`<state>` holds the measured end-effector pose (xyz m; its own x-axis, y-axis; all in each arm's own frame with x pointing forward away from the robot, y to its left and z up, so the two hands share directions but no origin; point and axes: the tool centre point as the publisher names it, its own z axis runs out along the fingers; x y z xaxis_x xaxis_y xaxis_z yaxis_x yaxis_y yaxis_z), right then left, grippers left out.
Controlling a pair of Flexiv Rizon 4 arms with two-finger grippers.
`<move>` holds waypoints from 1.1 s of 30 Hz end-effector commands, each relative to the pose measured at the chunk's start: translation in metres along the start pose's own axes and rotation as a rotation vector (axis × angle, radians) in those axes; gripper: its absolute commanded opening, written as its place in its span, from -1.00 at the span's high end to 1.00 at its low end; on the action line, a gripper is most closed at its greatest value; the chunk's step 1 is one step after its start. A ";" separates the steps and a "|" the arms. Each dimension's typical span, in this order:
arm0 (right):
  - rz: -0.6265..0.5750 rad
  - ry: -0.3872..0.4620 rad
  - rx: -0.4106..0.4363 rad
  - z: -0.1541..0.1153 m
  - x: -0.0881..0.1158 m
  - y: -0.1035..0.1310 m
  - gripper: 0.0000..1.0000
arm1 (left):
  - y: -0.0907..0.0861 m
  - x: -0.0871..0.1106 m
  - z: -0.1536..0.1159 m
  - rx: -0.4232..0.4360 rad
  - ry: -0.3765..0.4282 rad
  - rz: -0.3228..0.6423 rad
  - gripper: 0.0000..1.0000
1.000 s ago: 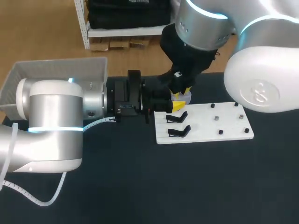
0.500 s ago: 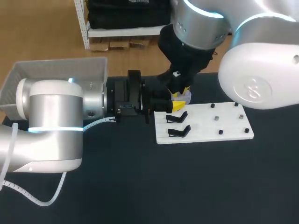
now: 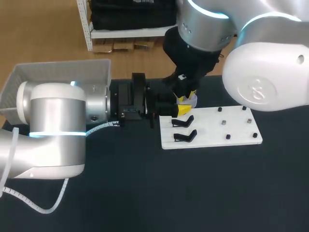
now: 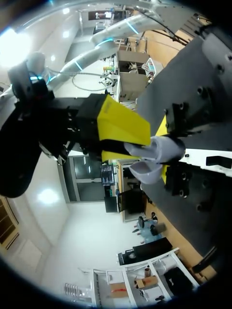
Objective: Pick up each earbud case from the left stands, insert the matching earbuds, close the lid, and place the case in the box.
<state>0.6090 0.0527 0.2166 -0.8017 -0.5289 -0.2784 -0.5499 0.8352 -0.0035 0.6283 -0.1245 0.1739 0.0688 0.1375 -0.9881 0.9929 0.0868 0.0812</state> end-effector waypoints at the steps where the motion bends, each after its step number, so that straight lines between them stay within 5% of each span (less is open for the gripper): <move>1: -0.001 0.008 -0.003 0.002 -0.003 -0.002 1.00 | -0.003 0.000 0.001 -0.011 -0.010 0.006 1.00; 33: -0.063 0.074 -0.029 0.006 -0.005 -0.002 1.00 | -0.003 0.000 0.001 -0.011 -0.010 0.006 1.00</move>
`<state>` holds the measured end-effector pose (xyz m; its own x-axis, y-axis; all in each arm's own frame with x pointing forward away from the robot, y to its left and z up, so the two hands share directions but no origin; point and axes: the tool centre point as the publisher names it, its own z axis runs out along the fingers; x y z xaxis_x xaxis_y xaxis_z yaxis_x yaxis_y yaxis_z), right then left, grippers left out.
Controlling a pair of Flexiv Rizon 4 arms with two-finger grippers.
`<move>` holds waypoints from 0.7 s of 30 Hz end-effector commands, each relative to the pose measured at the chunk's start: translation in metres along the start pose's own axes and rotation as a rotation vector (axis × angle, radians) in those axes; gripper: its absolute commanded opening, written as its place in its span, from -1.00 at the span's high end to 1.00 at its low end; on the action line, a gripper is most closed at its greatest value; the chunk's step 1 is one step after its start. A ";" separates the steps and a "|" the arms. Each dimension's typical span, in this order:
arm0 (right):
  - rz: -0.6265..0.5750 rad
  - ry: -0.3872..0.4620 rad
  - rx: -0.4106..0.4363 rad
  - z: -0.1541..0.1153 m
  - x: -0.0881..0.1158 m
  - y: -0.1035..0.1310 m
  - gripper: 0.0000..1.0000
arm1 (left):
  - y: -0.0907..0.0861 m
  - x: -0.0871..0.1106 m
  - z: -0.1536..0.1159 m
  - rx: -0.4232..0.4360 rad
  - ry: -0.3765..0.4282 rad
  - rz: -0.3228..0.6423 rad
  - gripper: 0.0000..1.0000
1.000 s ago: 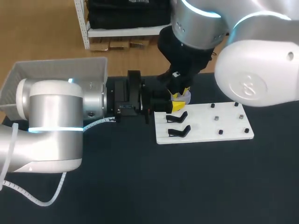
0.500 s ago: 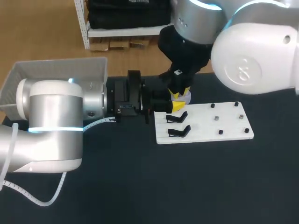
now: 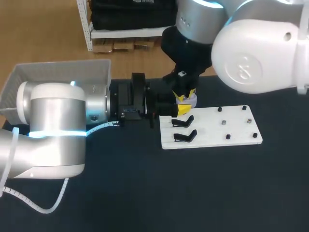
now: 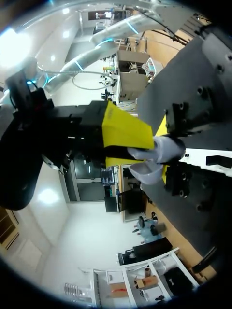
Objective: Pick up each earbud case from the left stands, insert the matching earbuds, close the lid, and place the case in the box.
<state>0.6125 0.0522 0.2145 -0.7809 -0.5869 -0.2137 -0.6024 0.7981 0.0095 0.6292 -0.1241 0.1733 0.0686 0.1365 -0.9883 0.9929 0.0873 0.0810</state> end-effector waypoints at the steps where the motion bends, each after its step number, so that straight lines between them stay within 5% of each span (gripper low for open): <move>1: -0.005 0.008 0.001 0.004 -0.003 0.000 1.00 | -0.004 0.000 0.001 -0.010 -0.009 0.006 1.00; 8: -0.004 0.012 0.004 0.004 -0.001 0.000 1.00 | -0.004 0.000 0.001 -0.010 -0.009 0.006 1.00; 11: -0.005 0.007 0.004 0.002 -0.001 0.001 0.62 | -0.004 0.000 0.001 -0.010 -0.009 0.006 1.00; 21: -0.004 -0.004 0.009 0.000 -0.002 0.001 0.42 | -0.004 0.000 0.001 -0.010 -0.009 0.006 1.00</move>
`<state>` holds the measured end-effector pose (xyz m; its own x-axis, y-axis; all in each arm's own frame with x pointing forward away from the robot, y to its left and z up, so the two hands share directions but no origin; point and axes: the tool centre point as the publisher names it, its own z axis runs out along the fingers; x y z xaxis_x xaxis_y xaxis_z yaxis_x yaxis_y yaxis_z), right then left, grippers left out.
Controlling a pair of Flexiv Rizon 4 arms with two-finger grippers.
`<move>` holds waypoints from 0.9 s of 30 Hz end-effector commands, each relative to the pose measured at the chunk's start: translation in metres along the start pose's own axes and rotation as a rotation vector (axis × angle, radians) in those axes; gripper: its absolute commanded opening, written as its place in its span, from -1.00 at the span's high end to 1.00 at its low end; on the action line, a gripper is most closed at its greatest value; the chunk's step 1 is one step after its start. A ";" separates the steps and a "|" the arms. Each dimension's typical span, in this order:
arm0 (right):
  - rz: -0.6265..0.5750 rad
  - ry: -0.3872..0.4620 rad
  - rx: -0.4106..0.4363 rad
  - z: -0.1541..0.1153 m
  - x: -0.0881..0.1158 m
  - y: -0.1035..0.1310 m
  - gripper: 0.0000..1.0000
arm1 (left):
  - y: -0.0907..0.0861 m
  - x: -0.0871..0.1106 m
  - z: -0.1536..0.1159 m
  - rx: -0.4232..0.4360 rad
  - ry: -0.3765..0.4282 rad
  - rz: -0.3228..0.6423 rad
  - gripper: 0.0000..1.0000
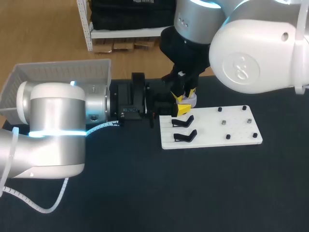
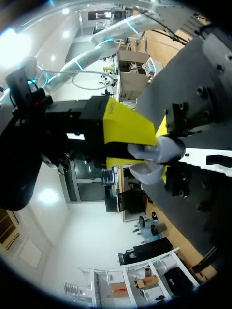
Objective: Pick up each earbud case from the left stands, insert the matching earbuds, close the lid, and place the case in the box.
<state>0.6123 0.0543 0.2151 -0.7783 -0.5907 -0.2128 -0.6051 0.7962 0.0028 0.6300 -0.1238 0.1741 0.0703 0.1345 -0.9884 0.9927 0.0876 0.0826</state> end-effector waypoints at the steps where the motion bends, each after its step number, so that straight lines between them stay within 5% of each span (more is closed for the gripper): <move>1: 0.001 -0.005 0.004 0.000 -0.001 -0.001 0.40 | -0.004 0.000 0.001 -0.010 -0.007 0.005 1.00; 27: 0.006 -0.021 0.025 -0.008 0.000 -0.002 0.29 | -0.004 0.000 0.001 -0.010 -0.007 0.005 1.00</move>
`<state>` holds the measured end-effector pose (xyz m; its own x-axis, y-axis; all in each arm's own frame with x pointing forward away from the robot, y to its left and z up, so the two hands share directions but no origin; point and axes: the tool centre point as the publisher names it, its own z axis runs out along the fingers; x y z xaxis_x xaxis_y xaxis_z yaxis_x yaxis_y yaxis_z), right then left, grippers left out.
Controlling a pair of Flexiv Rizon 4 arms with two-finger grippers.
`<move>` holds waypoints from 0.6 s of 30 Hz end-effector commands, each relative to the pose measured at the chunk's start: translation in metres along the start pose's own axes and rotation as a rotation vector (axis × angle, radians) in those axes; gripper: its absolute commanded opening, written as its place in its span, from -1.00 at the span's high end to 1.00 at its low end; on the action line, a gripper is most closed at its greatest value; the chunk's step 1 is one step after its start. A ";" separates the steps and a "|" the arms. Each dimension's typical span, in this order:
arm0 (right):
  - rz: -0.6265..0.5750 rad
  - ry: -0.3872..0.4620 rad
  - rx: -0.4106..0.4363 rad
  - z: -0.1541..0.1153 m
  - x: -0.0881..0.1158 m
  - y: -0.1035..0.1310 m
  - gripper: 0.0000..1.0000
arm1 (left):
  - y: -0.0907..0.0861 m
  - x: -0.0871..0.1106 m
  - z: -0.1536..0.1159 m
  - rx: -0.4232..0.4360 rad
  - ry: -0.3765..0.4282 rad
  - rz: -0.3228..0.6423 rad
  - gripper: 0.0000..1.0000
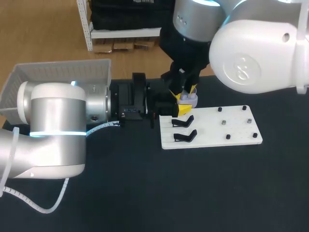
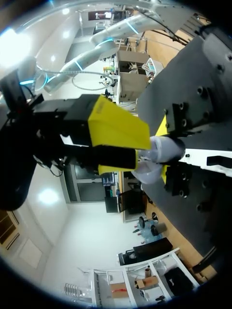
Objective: Pick up each earbud case from the left stands, insert the matching earbuds, close the lid, and place the case in the box.
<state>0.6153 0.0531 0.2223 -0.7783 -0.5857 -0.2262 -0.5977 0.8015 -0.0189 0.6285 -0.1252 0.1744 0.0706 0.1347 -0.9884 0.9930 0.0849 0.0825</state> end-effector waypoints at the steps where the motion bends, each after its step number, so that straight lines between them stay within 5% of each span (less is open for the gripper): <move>1: 0.002 -0.008 0.002 -0.001 0.003 0.001 0.29 | -0.003 0.001 0.000 -0.012 -0.007 0.004 1.00; 9: 0.013 -0.048 -0.013 -0.018 0.005 0.003 0.28 | -0.003 0.001 0.000 -0.012 -0.007 0.004 1.00; 18: 0.079 -0.136 0.045 -0.026 -0.024 -0.016 0.25 | -0.003 0.001 0.000 -0.012 -0.007 0.004 1.00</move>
<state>0.6335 0.0495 0.2596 -0.7876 -0.5160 -0.3367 -0.5377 0.8425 -0.0333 0.6283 -0.1250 0.1746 0.0704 0.1347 -0.9884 0.9930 0.0849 0.0823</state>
